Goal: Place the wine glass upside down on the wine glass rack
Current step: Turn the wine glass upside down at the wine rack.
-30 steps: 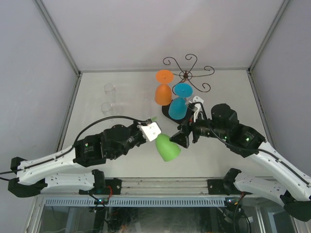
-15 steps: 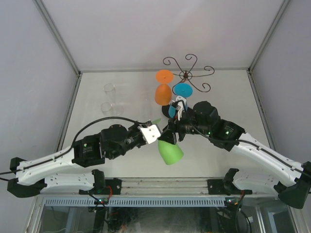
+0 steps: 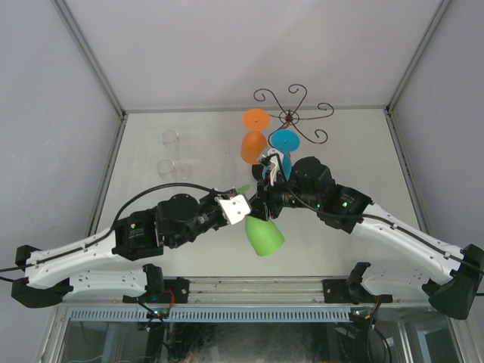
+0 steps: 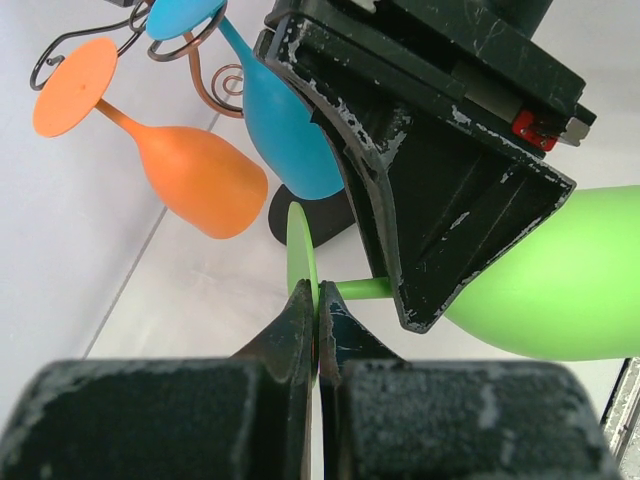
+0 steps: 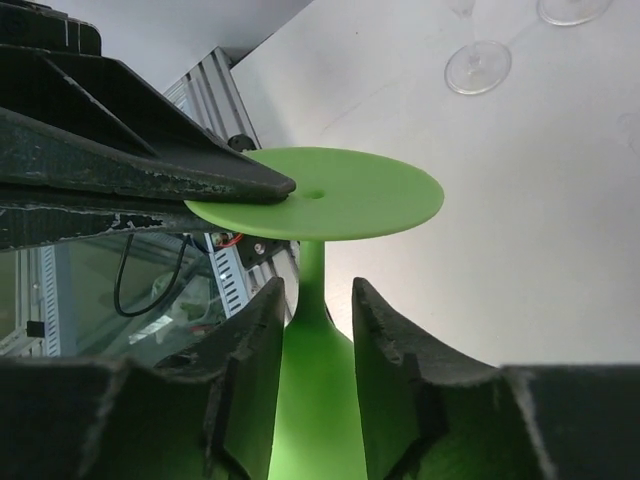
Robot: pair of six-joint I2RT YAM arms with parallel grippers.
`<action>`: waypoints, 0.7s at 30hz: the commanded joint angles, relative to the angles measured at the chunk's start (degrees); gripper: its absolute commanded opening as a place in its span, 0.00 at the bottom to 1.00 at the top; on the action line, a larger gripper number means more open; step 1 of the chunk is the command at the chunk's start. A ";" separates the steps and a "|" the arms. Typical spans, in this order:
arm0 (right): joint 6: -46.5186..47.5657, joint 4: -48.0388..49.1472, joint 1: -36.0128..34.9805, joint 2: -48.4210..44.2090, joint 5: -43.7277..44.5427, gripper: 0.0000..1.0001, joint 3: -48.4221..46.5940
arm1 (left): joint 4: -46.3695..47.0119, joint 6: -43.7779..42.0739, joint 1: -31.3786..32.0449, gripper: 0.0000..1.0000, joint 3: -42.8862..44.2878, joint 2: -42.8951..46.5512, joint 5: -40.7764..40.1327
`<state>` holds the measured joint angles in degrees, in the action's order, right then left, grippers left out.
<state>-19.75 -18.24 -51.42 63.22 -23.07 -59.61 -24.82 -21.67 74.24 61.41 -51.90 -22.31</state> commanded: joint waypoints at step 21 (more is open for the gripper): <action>-2.88 5.59 -1.65 -1.69 7.90 0.00 -0.24 | 4.02 0.50 0.48 0.43 0.00 1.18 -3.91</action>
<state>-21.06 -16.03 -52.66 62.81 -16.88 -59.61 -24.14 -21.93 74.50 61.41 -52.36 -25.54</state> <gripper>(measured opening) 0.036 0.379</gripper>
